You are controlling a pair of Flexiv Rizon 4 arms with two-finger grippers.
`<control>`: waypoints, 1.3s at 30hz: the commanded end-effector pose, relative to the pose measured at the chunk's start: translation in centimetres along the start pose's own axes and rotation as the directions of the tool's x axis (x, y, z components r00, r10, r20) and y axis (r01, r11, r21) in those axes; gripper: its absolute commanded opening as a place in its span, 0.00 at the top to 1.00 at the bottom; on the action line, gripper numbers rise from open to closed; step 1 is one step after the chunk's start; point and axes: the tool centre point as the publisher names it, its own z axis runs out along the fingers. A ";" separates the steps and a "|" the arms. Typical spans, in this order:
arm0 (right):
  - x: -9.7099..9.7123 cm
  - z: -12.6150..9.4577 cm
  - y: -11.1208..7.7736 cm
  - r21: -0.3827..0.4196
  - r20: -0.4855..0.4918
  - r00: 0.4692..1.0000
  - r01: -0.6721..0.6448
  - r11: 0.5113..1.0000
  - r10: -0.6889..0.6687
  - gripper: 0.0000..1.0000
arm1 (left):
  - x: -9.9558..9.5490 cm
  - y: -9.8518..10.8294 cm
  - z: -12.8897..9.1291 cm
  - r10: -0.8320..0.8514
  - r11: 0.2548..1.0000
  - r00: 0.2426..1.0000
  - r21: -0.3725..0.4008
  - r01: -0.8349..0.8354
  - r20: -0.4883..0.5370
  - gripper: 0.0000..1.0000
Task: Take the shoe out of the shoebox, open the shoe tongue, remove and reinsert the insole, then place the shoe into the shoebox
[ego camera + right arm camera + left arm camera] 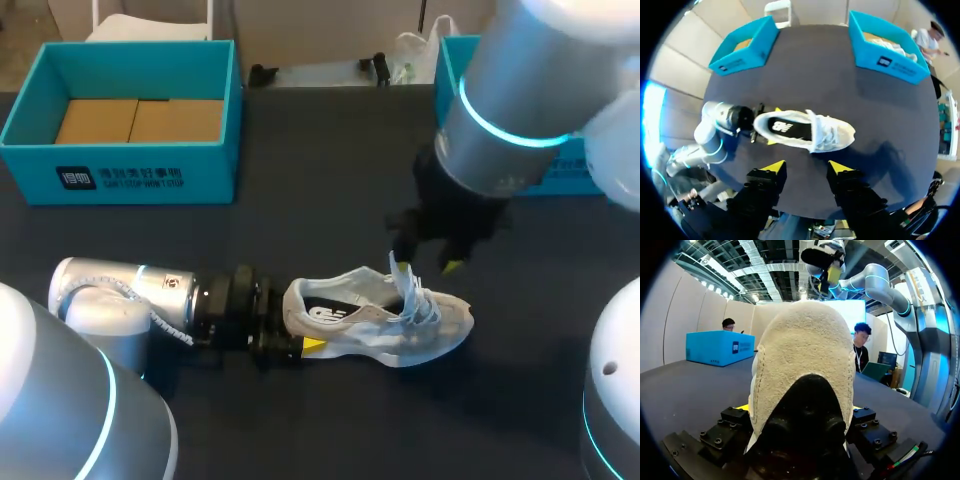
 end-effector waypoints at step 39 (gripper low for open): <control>10.5 4.9 1.2 0.150 -0.016 0.418 0.899 0.411 -0.908 0.96 | 0.1 0.0 0.1 0.000 1.000 1.000 0.000 0.000 0.004 1.00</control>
